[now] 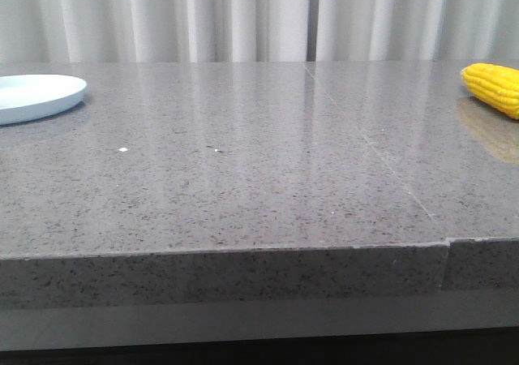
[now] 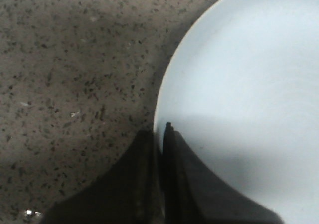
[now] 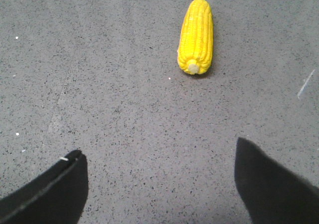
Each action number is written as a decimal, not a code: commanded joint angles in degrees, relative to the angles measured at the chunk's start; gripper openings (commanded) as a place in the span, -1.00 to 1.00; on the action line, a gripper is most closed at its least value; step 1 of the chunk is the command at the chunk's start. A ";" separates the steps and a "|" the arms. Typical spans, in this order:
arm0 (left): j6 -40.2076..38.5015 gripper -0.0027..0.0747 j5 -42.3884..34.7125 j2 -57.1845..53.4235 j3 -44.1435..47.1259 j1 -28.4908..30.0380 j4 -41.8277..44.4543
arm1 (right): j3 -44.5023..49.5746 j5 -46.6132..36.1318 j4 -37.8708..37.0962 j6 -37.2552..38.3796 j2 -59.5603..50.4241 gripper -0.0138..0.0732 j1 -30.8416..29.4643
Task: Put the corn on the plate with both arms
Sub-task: 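Lift the plate with the left gripper and carry it toward the table center, then lower the plate onto the table and open the left gripper, then raise the left gripper away from the plate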
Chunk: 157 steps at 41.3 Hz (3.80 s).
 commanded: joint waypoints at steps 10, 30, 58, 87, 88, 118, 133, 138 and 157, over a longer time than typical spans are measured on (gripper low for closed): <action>-0.06 -0.98 2.18 -5.72 -1.95 -0.37 -1.73 | -1.80 -3.71 -0.69 -0.47 0.60 0.76 -0.27; 0.08 -0.98 9.20 -21.82 -1.95 -3.94 -5.74 | -1.80 -3.71 -0.69 -0.47 0.60 0.76 -0.27; 0.08 -0.98 9.15 -20.74 -1.47 -29.66 -5.86 | -1.80 -3.71 -0.69 -0.47 0.60 0.76 -0.27; 0.08 -0.98 4.77 -6.76 -1.47 -27.06 -4.29 | -1.80 -3.71 -0.69 -0.47 0.60 0.76 -0.27; 0.08 -0.98 4.89 -6.63 -1.47 -27.06 -4.29 | -1.80 -3.71 -0.69 -0.47 0.60 0.76 -0.27; 0.08 -0.59 4.44 -6.54 -1.47 -28.70 -7.59 | -1.80 -3.71 -0.69 -0.47 0.60 0.76 -0.27; 0.08 0.35 4.82 -7.19 -2.78 -28.70 -3.69 | -1.80 -3.71 -0.69 -0.47 0.60 0.76 -0.27; 0.08 0.37 4.25 -10.69 -3.20 -29.10 -1.16 | -1.80 -3.71 -0.69 -0.47 0.60 0.76 -0.27; -9.59 0.34 1.49 -33.69 8.98 -41.81 24.51 | -1.80 -3.71 -0.69 -0.47 0.60 0.76 -0.27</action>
